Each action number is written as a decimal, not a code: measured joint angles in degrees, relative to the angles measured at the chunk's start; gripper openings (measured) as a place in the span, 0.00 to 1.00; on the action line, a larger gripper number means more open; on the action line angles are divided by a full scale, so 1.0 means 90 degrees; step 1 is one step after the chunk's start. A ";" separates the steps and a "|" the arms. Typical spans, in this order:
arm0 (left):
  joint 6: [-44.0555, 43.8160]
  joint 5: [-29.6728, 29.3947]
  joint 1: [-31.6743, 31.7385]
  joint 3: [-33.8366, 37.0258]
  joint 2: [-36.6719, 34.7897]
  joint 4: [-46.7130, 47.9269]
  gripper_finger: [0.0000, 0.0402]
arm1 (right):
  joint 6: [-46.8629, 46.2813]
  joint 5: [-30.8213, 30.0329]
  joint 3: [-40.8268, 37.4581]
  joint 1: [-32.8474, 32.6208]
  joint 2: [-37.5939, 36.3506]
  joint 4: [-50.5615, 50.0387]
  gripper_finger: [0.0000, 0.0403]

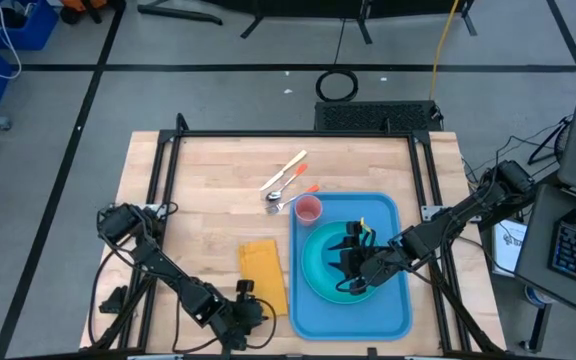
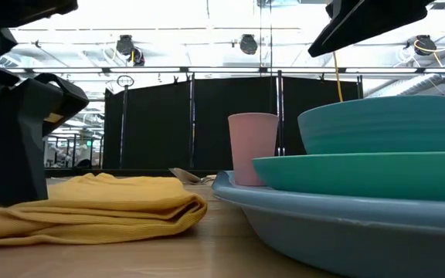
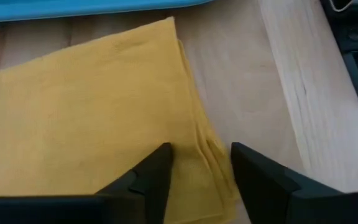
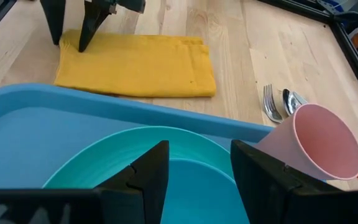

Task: Set up tray
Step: Put the yellow table napkin on the blue tray to the bottom of the light blue plate

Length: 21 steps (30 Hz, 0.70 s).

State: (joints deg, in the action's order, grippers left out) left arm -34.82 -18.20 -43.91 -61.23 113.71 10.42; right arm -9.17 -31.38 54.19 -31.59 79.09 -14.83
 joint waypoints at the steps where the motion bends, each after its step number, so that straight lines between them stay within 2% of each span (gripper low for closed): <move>1: -0.0006 0.0012 0.0004 0.0002 0.0000 0.0016 0.37 | 0.0000 0.0000 0.0000 0.0000 0.0000 0.0000 0.41; 6: 0.0056 0.0164 0.0115 0.0014 -0.0007 0.0066 0.10 | 0.0000 -0.0002 0.0000 0.0000 0.0000 0.0000 0.41; 8: 0.0134 0.0270 0.0148 0.0011 -0.0007 0.0024 0.04 | 0.0000 -0.0004 0.0000 0.0000 0.0000 0.0000 0.41; 19: 0.0288 0.0225 0.0153 0.0031 -0.0285 0.0080 0.02 | 0.0122 0.0021 0.0000 0.0000 0.0000 0.0149 0.41; 21: 0.0321 0.0238 0.0150 0.0046 -0.0412 0.0167 0.02 | 0.0225 0.0305 0.0000 0.0001 0.0000 0.0352 0.41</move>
State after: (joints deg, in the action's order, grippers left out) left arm -31.93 -16.06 -42.57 -60.81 110.00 11.92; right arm -7.14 -28.63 54.19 -31.58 79.09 -11.66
